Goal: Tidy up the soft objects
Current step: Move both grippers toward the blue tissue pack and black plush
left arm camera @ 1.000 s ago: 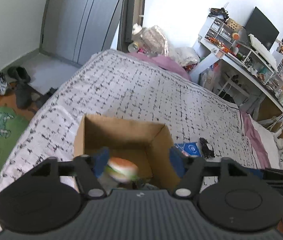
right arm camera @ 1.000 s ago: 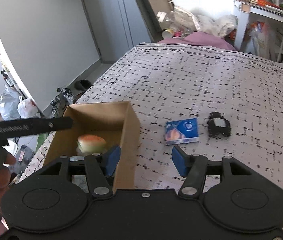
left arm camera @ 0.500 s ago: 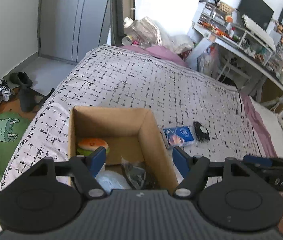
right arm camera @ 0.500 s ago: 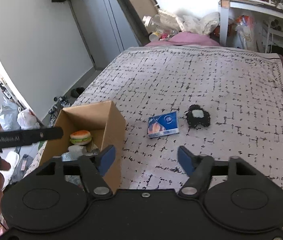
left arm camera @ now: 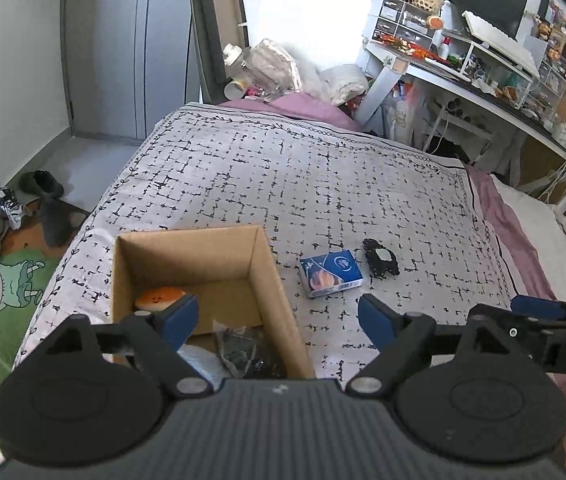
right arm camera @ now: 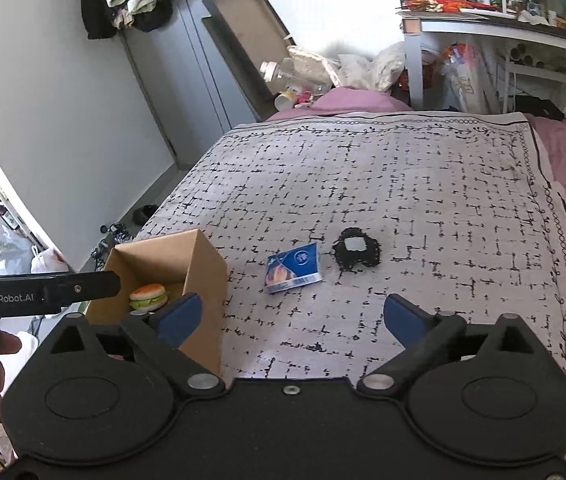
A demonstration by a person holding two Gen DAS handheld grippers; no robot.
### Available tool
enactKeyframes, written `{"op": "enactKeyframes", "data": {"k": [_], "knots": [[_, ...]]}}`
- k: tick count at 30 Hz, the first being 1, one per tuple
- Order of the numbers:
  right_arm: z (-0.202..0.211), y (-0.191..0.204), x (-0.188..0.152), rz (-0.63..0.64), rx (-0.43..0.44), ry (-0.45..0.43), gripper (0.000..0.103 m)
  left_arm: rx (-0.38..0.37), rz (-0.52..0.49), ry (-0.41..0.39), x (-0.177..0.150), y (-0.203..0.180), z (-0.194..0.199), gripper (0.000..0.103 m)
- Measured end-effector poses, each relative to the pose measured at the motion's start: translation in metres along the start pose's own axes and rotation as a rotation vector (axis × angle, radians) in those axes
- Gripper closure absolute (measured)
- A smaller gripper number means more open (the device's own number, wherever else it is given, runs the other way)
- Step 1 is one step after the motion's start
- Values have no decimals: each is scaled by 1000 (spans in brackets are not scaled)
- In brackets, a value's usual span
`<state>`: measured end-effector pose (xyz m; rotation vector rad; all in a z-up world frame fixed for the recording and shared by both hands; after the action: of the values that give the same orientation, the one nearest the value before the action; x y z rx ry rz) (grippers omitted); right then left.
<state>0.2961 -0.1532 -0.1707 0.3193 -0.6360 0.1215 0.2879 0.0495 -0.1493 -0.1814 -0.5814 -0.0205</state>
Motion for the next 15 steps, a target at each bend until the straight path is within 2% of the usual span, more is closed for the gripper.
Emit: {"op": "enactKeyframes", "data": {"k": [15], "knots": [[1,-28,-6,-54,3,-13,4,7,-20,14,4,-23,-8,17]]}}
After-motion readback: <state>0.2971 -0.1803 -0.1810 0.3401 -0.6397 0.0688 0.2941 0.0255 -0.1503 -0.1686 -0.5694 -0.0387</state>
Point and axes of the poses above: each gripper's, at about its wrist camera, not at the fingertips, and z roughly against the way its jaws point, y to its left, x to its top, the point moved 9 cm from there along -z, roughly the way its jaws point, and after that the axes turned 11 degrees about y, right-handed, at the moved point
